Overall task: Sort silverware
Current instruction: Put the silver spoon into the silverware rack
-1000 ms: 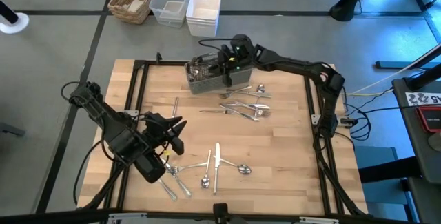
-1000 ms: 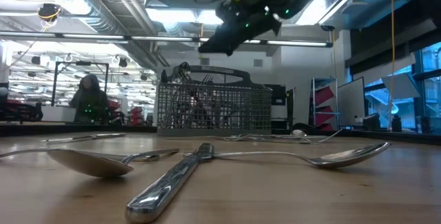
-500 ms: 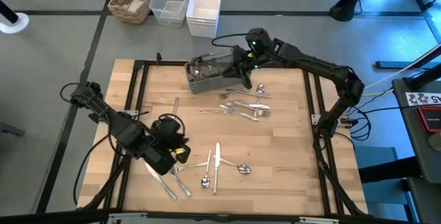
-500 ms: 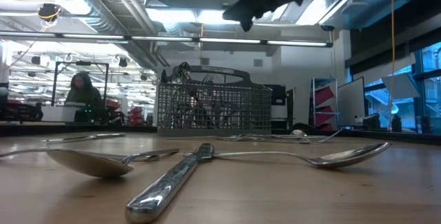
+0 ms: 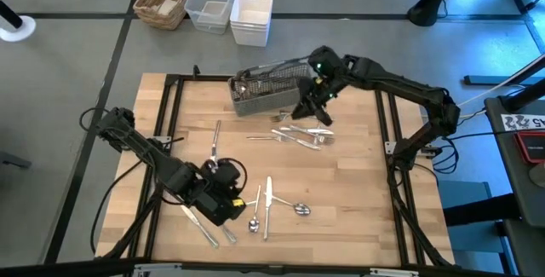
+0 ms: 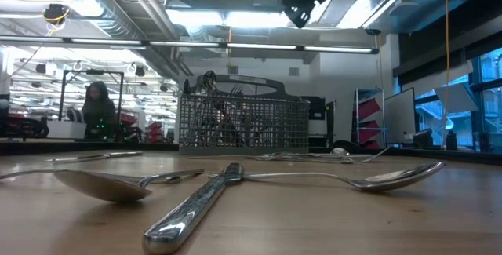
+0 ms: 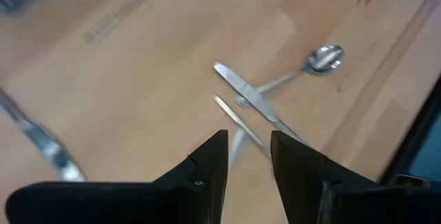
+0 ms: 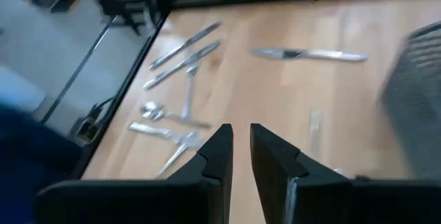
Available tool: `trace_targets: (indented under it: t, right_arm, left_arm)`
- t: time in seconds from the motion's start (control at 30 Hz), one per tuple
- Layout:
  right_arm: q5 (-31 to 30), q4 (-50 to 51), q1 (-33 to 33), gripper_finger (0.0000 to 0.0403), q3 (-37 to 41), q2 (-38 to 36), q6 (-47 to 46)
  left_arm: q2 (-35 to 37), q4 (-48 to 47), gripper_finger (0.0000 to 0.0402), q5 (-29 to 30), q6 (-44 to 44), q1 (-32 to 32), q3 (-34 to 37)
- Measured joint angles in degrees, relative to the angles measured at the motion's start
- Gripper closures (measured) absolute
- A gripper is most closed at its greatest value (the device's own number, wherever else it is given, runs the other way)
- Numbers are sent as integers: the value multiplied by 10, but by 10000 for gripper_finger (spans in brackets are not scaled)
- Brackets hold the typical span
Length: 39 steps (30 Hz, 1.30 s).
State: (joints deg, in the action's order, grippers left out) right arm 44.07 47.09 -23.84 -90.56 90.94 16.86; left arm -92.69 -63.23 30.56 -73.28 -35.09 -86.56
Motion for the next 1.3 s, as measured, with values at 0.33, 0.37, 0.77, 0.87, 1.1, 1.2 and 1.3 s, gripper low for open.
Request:
trace_targets:
  t: [0.33, 0.37, 0.77, 0.87, 1.1, 1.2, 1.3]
  right_arm:
    - [-55, 38, 93, 350, 0, 0, 0]
    - [-55, 43, 101, 350, 0, 0, 0]
    - [-65, 107, 153, 350, 0, -32, 45]
    - [-66, 121, 153, 350, 0, -50, 46]
    - [-71, 155, 152, 350, 0, -99, 47]
    - [-74, 161, 152, 350, 0, -117, 47]
    - [-76, 163, 152, 350, 0, -132, 47]
  left_arm:
    - [-75, 77, 298, -140, -174, 7, 0]
    - [-83, 88, 298, -142, -191, 7, 0]
    - [-206, 193, 298, -143, -261, 23, 0]
    - [-227, 194, 298, -143, -285, 32, 0]
    - [-256, 192, 298, -163, -288, 50, 0]
    - [-260, 189, 298, -163, -288, 57, 0]
    - [-262, 188, 298, -164, -288, 64, 0]
